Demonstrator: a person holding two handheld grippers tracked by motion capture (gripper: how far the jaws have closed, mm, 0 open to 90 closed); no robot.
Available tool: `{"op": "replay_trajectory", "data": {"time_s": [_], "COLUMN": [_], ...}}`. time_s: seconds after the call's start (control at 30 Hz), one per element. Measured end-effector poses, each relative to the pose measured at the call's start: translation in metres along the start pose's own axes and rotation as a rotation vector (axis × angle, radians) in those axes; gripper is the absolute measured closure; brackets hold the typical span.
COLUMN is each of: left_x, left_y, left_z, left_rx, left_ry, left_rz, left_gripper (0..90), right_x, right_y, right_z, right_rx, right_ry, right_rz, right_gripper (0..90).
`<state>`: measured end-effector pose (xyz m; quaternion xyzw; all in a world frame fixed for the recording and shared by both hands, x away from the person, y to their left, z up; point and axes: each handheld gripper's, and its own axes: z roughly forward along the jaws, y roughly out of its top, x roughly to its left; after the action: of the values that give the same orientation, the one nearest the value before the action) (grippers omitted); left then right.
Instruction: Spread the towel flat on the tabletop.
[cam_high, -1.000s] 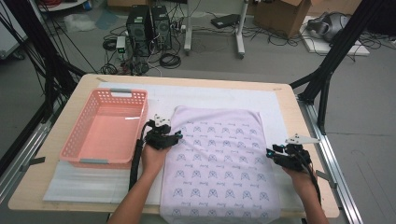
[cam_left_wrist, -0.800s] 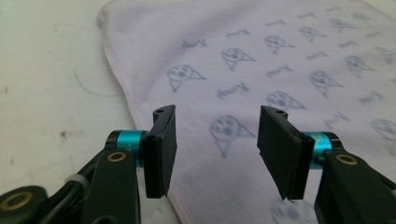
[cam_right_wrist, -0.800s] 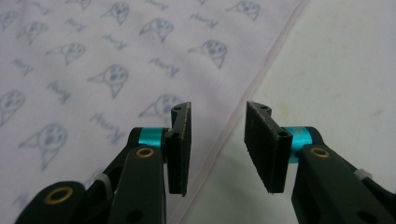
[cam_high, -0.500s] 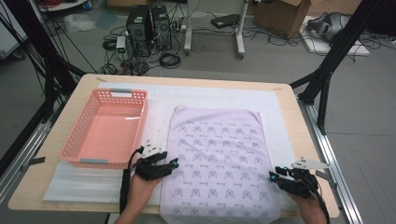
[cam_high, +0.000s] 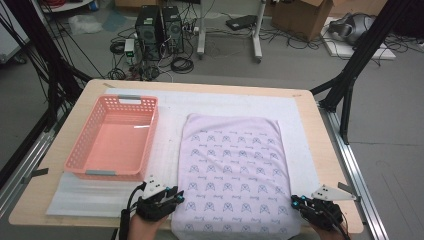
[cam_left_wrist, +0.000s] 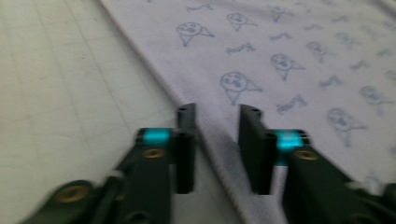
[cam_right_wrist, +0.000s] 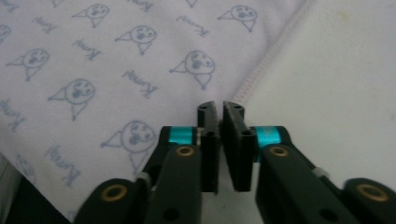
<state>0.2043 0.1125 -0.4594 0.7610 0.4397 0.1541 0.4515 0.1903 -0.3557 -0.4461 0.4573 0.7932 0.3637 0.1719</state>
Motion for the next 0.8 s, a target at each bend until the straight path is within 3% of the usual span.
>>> {"op": "replay_trajectory", "data": {"time_s": [0.03, 0.07, 0.1, 0.23, 0.33, 0.37, 0.4, 0.43, 0.5, 0.57, 0.67, 0.8], "left_x": [0.003, 0.005, 0.006, 0.005, 0.004, 0.005, 0.007, 0.009, 0.012, 0.015, 0.021, 0.024], "left_y": [0.0, 0.0, -0.001, -0.008, -0.013, -0.013, -0.012, -0.012, -0.011, -0.008, 0.0, 0.012], "left_z": [0.0, -0.002, -0.004, -0.017, -0.024, -0.025, -0.024, -0.023, -0.02, -0.016, -0.012, -0.009], "left_rx": [0.003, 0.007, 0.012, 0.022, 0.0, -0.011, -0.025, -0.033, -0.061, -0.085, -0.145, -0.197], "left_ry": [-0.019, -0.03, -0.031, -0.045, -0.042, -0.035, -0.038, -0.047, -0.054, -0.076, -0.119, -0.142], "left_rz": [-0.039, -0.077, -0.087, -0.095, -0.085, -0.08, -0.08, -0.08, -0.061, -0.053, -0.076, -0.029], "left_gripper": [86.8, 87.5, 87.7, 87.9, 86.6, 79.3, 70.5, 64.0, 55.0, 53.7, 49.7, 46.8], "right_x": [0.001, 0.0, -0.001, -0.009, -0.009, -0.008, -0.008, -0.008, -0.007, -0.006, -0.003, -0.003], "right_y": [0.0, 0.0, -0.002, -0.012, -0.017, -0.016, -0.015, -0.013, -0.007, -0.003, 0.005, 0.016], "right_z": [0.0, -0.001, -0.004, -0.019, -0.023, -0.022, -0.022, -0.021, -0.019, -0.016, -0.008, 0.004], "right_rx": [0.001, 0.002, 0.007, -0.001, 0.018, 0.024, 0.025, 0.013, -0.028, -0.06, -0.089, -0.093], "right_ry": [-0.002, -0.003, -0.003, 0.025, 0.036, 0.048, 0.047, 0.024, 0.009, -0.003, -0.007, 0.0], "right_rz": [0.008, 0.011, 0.018, 0.067, 0.067, 0.075, 0.08, 0.082, 0.079, 0.047, 0.005, -0.026], "right_gripper": [88.0, 88.5, 88.9, 89.0, 88.7, 84.8, 74.4, 67.8, 62.5, 61.9, 59.1, 54.6]}}
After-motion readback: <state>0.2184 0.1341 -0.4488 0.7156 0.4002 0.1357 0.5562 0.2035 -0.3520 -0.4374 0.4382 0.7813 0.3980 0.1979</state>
